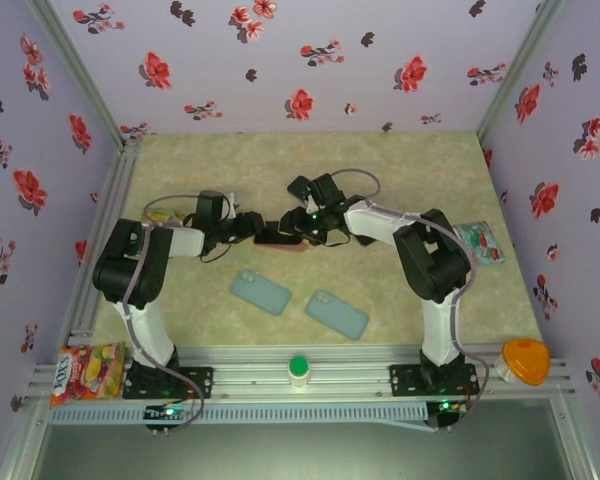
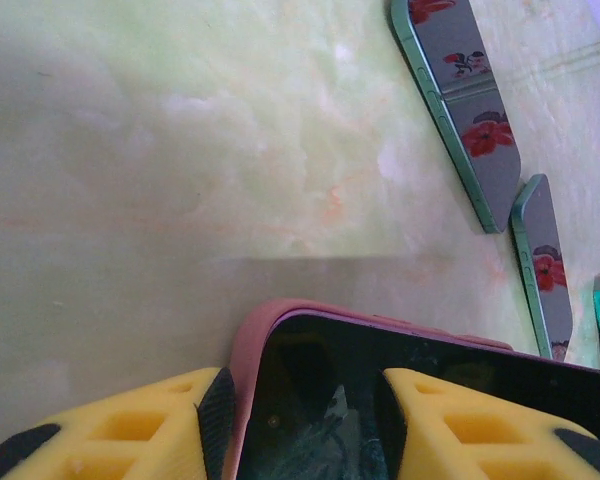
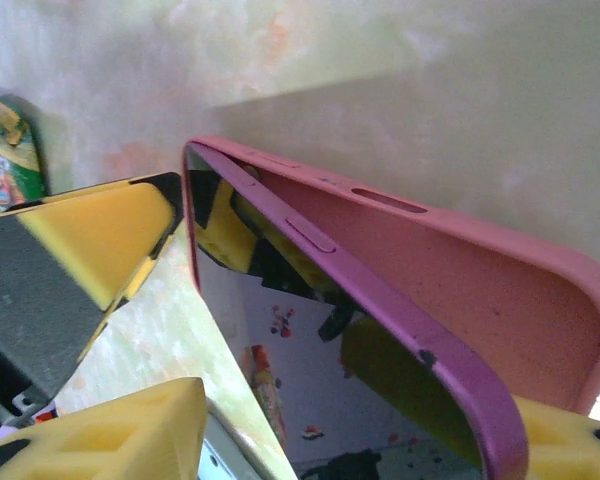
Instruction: Put the phone into the phone case
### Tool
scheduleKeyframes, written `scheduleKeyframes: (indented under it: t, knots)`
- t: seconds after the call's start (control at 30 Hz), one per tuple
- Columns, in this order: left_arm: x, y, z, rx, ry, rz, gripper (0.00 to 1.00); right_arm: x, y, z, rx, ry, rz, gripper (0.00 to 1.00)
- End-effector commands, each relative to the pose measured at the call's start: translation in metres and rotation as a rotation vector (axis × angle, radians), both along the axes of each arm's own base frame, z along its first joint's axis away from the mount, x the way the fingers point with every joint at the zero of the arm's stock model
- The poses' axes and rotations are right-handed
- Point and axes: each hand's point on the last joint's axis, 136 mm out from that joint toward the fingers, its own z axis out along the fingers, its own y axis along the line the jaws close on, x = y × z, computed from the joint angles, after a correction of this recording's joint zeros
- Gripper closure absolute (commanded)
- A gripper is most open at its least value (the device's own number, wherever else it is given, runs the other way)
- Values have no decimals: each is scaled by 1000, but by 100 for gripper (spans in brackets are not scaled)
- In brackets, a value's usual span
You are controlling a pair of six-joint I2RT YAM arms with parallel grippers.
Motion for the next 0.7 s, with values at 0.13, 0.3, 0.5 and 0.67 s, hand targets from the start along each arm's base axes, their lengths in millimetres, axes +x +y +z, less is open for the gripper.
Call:
scheduleKeyframes:
  t: [0.13,0.3,0.5,0.67]
  knots:
    - [-12,-9,-8,4,1,-46,54,-2,0,-8,-71,10,19,42]
    - [-13,-9,-7,2,0,-45,54,-4,-4,-9,-110,19,26,41]
    - [-14,-9,-6,1,-1,-46,54,-3,-7,-10,-142,32,27,39]
    - [-13,-9,-4,-3,-5,-45,54,-5,-7,-14,-163,45,37,38]
